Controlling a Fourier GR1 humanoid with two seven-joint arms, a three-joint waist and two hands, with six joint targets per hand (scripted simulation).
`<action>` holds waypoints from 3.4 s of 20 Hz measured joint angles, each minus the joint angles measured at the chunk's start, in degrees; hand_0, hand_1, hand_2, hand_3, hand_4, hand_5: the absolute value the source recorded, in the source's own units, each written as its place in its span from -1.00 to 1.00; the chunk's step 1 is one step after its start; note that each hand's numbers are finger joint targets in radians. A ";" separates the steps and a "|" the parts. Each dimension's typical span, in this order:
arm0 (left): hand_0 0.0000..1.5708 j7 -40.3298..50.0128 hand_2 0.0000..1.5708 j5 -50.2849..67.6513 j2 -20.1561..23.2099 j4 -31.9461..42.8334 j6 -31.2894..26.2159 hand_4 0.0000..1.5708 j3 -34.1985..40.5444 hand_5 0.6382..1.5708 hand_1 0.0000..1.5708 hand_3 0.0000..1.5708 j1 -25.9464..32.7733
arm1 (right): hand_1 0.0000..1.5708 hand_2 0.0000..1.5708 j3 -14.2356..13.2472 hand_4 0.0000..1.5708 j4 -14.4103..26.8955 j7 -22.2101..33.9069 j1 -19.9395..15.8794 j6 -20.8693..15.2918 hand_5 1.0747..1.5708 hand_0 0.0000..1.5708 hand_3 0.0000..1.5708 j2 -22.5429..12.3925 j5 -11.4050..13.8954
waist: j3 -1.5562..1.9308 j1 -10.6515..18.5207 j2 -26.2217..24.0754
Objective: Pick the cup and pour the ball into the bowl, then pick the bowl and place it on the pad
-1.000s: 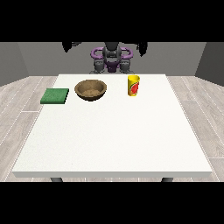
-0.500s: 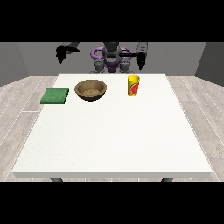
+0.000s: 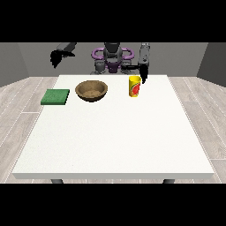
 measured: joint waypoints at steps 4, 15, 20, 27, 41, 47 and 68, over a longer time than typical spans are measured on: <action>-1.00 -4.79 -1.00 0.17 0.25 7.58 0.61 -1.00 2.55 0.82 -1.00 -1.00 -3.09 | -1.00 -1.00 -1.65 -0.66 2.71 -1.32 -0.82 2.53 0.99 -1.00 -1.00 -1.56 -1.21 | -0.01 -0.81 0.69; 0.67 -15.31 1.00 -4.17 -0.42 23.63 11.58 0.54 5.10 0.96 0.67 1.00 -7.40 | -1.00 -1.00 -4.82 -0.60 3.46 -1.11 -1.68 7.99 0.99 -1.00 -1.00 -5.35 -5.52 | 0.03 -5.03 3.90; 0.67 -11.91 1.00 -8.59 0.53 26.27 16.78 0.54 3.41 0.98 0.67 1.00 -10.57 | -1.00 -1.00 -6.17 -0.50 6.53 -0.73 -1.63 9.59 1.00 -1.00 -1.00 -6.92 -6.06 | 0.05 -4.66 1.30; 0.67 4.76 1.00 -23.44 3.10 29.37 26.11 0.58 -5.31 0.98 0.67 1.00 -17.03 | -1.00 -1.00 -6.59 -0.26 9.09 7.47 -4.72 7.47 0.99 -1.00 -1.00 -9.28 -7.80 | 0.13 -3.30 -6.55; 0.00 41.92 1.00 -56.18 2.16 42.91 24.32 0.38 -23.37 0.99 0.00 0.58 -35.11 | -1.00 -1.00 -7.34 -0.18 16.91 11.33 -7.99 4.14 0.97 -1.00 -1.00 -10.45 -6.23 | 0.16 1.09 -13.98; -0.15 56.58 1.00 -63.62 -0.86 40.52 17.47 0.11 -32.07 1.00 -0.15 0.52 -37.42 | -1.00 -1.00 -7.11 -0.16 21.39 9.28 -9.39 6.04 0.96 -1.00 -1.00 -11.12 -5.17 | 0.10 0.05 -14.43; 0.44 59.38 0.85 -61.34 1.73 20.74 8.72 0.60 -34.61 1.00 0.44 0.47 -32.11 | -1.00 -1.00 -4.61 -0.10 22.60 10.41 -11.90 1.23 1.00 -1.00 -1.00 -6.94 -2.89 | -0.11 3.24 -12.43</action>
